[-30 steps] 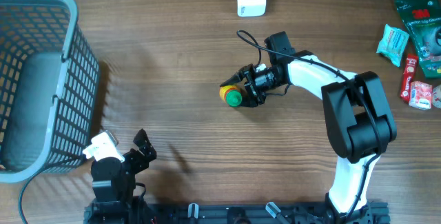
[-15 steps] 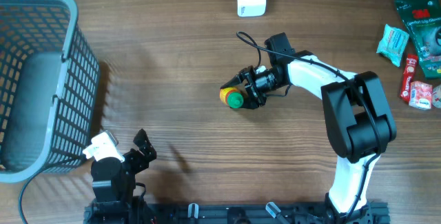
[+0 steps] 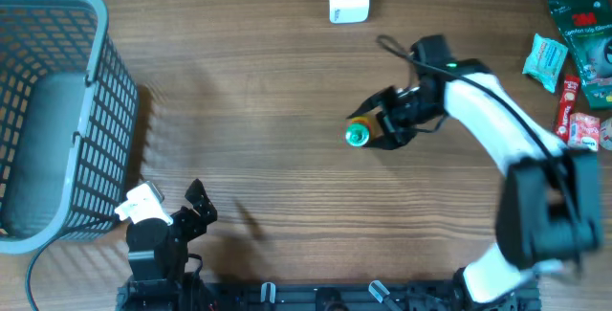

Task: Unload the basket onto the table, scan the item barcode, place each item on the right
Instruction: 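Lift the bottle and present it to the white scanner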

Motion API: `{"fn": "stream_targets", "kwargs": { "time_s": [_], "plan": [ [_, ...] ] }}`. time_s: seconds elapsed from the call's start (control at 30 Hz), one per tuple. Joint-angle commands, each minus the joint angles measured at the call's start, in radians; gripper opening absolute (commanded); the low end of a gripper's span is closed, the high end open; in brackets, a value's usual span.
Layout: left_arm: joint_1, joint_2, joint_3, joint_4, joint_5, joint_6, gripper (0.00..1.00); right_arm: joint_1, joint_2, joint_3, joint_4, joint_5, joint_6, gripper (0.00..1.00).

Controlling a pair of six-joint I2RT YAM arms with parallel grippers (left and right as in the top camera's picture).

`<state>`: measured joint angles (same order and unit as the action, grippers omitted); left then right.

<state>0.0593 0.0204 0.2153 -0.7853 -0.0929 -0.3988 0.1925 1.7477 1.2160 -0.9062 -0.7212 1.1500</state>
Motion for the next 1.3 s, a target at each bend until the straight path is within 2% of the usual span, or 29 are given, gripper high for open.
{"fn": "stream_targets", "kwargs": {
  "time_s": [0.0, 0.17, 0.33, 0.4, 0.5, 0.6, 0.73, 0.83, 0.9, 1.0, 1.1, 1.27],
  "plan": [
    [0.001, -0.005, -0.004, 0.002, -0.01, 0.001, 1.0, 0.018, -0.191, 0.009, -0.077, 0.248, 0.163, 0.34],
    [0.001, -0.005, -0.004, 0.002, -0.01, 0.001, 1.0, 0.018, -0.359, 0.009, -0.278, 0.242, 0.156, 0.34],
    [0.001, -0.005, -0.004, 0.002, -0.01, 0.001, 1.0, 0.018, -0.4, 0.008, -0.43, 0.26, 0.107, 0.34],
    [0.001, -0.005, -0.004, 0.002, -0.01, 0.001, 1.0, 0.018, -0.402, 0.008, -0.422, 0.296, 0.115, 0.34],
    [0.001, -0.005, -0.004, 0.002, -0.01, 0.001, 1.0, 0.018, -0.401, 0.008, -0.279, 0.428, 0.193, 0.34],
    [0.001, -0.005, -0.004, 0.002, -0.01, 0.001, 1.0, 0.018, -0.398, 0.008, -0.048, 0.513, 0.181, 0.35],
    [0.001, -0.005, -0.004, 0.002, -0.01, 0.001, 1.0, 0.018, -0.366, 0.009, 0.165, 0.623, 0.18, 0.35],
    [0.001, -0.005, -0.004, 0.002, -0.01, 0.001, 1.0, 0.018, -0.279, 0.009, 0.361, 0.624, 0.129, 0.38],
    [0.001, -0.005, -0.004, 0.002, -0.01, 0.001, 1.0, 0.018, -0.192, 0.01, 0.54, 0.624, 0.125, 0.41],
    [0.001, -0.005, -0.004, 0.002, -0.01, 0.001, 1.0, 0.018, -0.097, 0.026, 0.705, 0.625, 0.129, 0.43],
    [0.001, -0.005, -0.004, 0.002, -0.01, 0.001, 1.0, 0.022, 0.061, 0.126, 0.9, 0.624, 0.139, 0.46],
    [0.001, -0.005, -0.004, 0.002, -0.01, 0.001, 1.0, 0.073, 0.345, 0.458, 0.886, 0.71, 0.159, 0.47]
  ]
}}
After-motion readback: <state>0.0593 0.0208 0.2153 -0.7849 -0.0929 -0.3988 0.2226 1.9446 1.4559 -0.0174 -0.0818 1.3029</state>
